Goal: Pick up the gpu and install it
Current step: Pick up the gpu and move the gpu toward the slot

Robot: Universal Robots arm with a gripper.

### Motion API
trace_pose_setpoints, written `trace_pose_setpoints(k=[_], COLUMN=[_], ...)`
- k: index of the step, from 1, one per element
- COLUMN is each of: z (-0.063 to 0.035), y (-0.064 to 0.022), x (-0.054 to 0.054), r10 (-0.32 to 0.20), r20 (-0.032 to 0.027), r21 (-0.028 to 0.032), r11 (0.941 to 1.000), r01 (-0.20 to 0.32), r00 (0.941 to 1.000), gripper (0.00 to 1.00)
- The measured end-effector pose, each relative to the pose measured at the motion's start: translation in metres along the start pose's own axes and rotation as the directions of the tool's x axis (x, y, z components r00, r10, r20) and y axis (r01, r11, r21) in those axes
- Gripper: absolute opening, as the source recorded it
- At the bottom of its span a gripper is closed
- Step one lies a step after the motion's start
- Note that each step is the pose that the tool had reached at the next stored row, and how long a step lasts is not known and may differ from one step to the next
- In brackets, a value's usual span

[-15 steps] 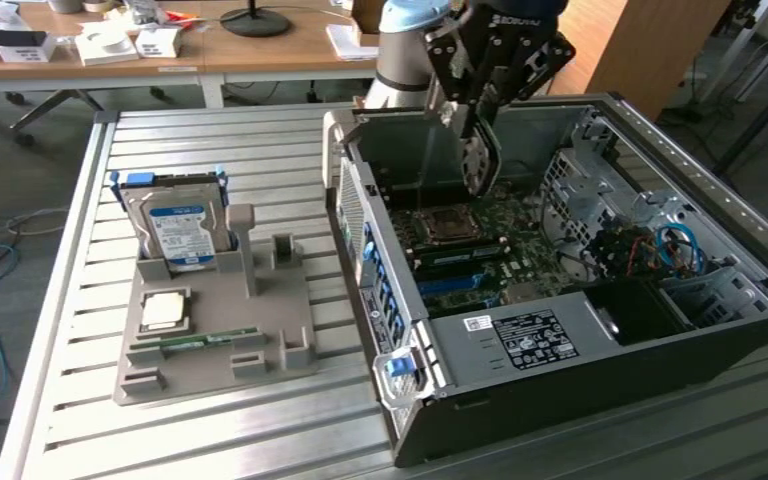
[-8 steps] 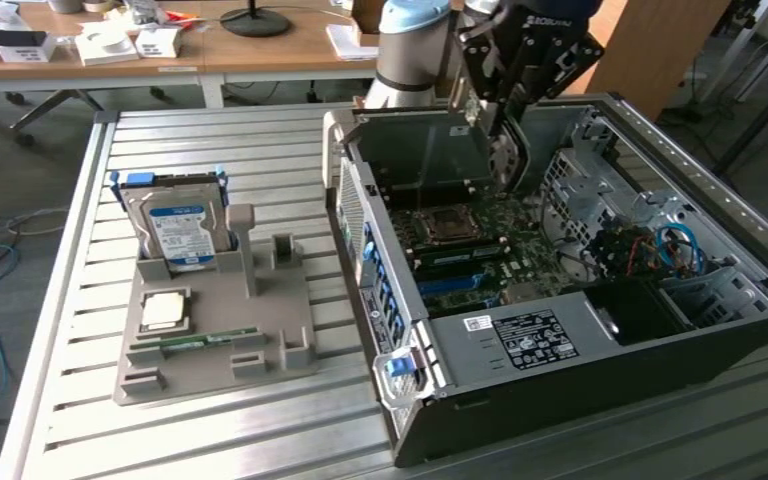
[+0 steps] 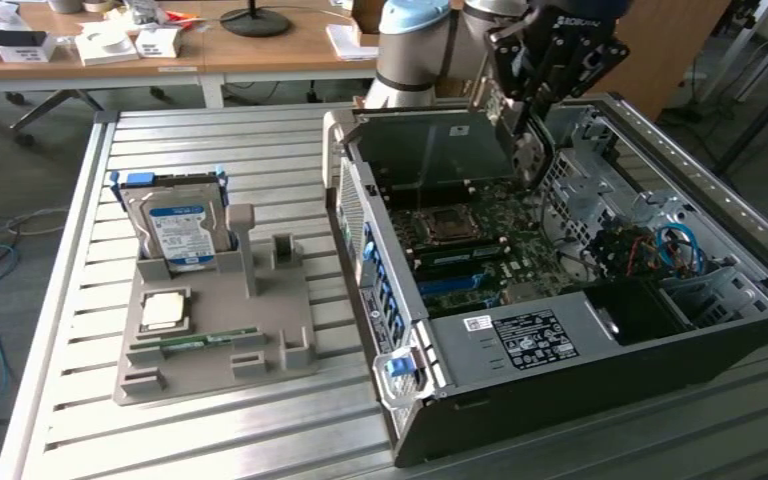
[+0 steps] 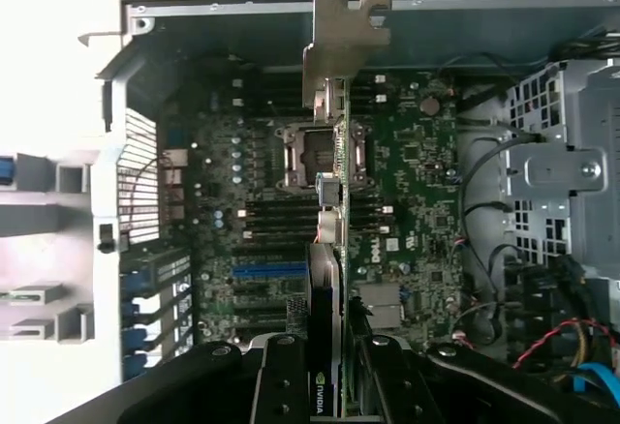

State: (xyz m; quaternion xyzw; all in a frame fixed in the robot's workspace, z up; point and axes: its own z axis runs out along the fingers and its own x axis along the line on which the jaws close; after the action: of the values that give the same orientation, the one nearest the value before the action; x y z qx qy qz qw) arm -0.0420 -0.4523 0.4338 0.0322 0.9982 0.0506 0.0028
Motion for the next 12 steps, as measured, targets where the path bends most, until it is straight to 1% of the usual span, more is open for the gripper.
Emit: trace_pose_setpoints(k=[3, 12], z=[0.0001, 0.0004], y=[0.0007, 0.0024], x=[-0.011, -0.036], r10=[0.000, 0.000], r20=[-0.0004, -0.0015], r21=[-0.0001, -0.0001], r11=[1.0000, 1.0000], r01=[0.000, 0.000], r00=[1.0000, 1.0000], gripper=[0.26, 0.26])
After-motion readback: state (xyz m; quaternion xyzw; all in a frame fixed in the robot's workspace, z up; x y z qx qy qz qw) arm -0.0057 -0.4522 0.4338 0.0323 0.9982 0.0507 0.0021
